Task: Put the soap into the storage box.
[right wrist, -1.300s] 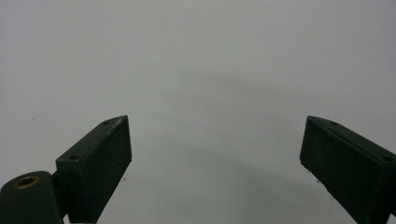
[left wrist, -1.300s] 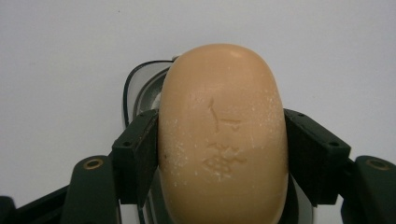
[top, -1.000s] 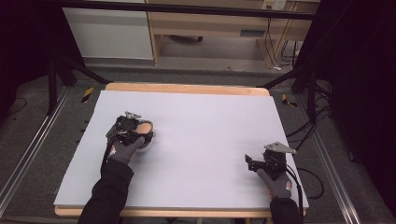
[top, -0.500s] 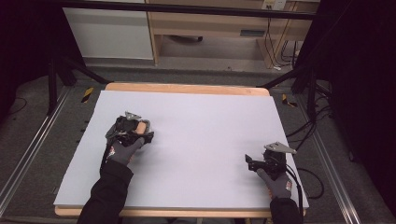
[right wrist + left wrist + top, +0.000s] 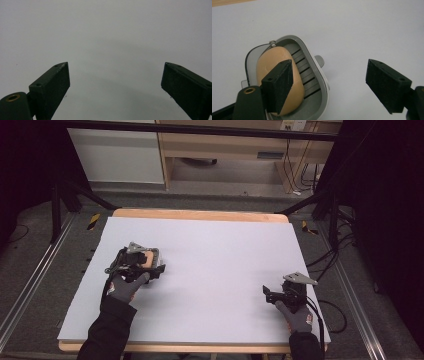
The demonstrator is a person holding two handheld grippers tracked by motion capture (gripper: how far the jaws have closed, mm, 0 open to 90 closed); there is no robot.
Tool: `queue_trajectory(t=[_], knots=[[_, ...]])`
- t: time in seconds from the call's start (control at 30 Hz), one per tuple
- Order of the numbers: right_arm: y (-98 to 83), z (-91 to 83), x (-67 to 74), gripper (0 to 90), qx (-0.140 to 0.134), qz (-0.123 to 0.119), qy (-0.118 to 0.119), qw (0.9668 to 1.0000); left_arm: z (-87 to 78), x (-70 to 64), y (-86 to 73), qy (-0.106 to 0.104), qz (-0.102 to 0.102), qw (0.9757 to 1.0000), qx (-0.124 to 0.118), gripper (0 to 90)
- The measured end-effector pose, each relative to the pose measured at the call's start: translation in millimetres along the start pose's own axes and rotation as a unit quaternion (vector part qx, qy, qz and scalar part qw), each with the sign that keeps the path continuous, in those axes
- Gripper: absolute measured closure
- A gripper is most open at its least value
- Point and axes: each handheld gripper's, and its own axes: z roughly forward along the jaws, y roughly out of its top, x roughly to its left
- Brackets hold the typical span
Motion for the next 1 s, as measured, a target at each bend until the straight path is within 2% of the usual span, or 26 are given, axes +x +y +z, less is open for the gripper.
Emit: queue_trajectory(t=[0.13,0.33,0.47,0.6,0.67,0.77,0.8,0.9,1.0], knots=[[-0.1,-0.4,-0.2,8.4,0.0,0.0,-0.001,1.0,-10.4,2.2,-9.0,0.003,0.009,1.0,0.0,19.8],[-0.5,-0.5,0.1,8.3,0.001,0.001,-0.001,1.0,-28.2,8.8,-24.9,0.013,0.012,0.9998,-0.003,17.3],[-1.1,-0.2,0.2,8.3,0.004,-0.001,-0.002,1.0,-37.6,17.9,-37.4,0.022,0.003,0.9997,-0.008,16.1],[-3.8,0.0,-1.4,8.3,0.009,0.007,-0.001,0.9999,-44.9,31.0,-54.0,0.03,-0.006,0.9995,-0.012,15.9],[-5.1,0.1,-3.3,8.3,0.008,0.007,-0.005,0.9999,-46.4,37.7,-61.3,0.032,-0.013,0.9994,-0.006,15.7],[-6.3,-0.6,-4.9,8.3,0.008,0.007,-0.008,0.9999,-48.7,45.2,-67.7,0.041,-0.019,0.999,-0.008,15.3],[-6.8,-1.4,-4.2,8.2,0.009,0.014,-0.007,0.9998,-49.7,47.5,-69.5,0.041,-0.02,0.9989,-0.01,14.9],[-8.6,-2.4,-5.0,7.6,0.008,0.01,-0.01,0.9999,-53.0,53.2,-75.9,0.045,-0.019,0.9987,-0.014,13.7],[-10.3,-2.8,-6.1,7.4,0.009,0.011,-0.011,0.9998,-54.4,58.5,-81.7,0.06,-0.026,0.9978,-0.016,14.1]])
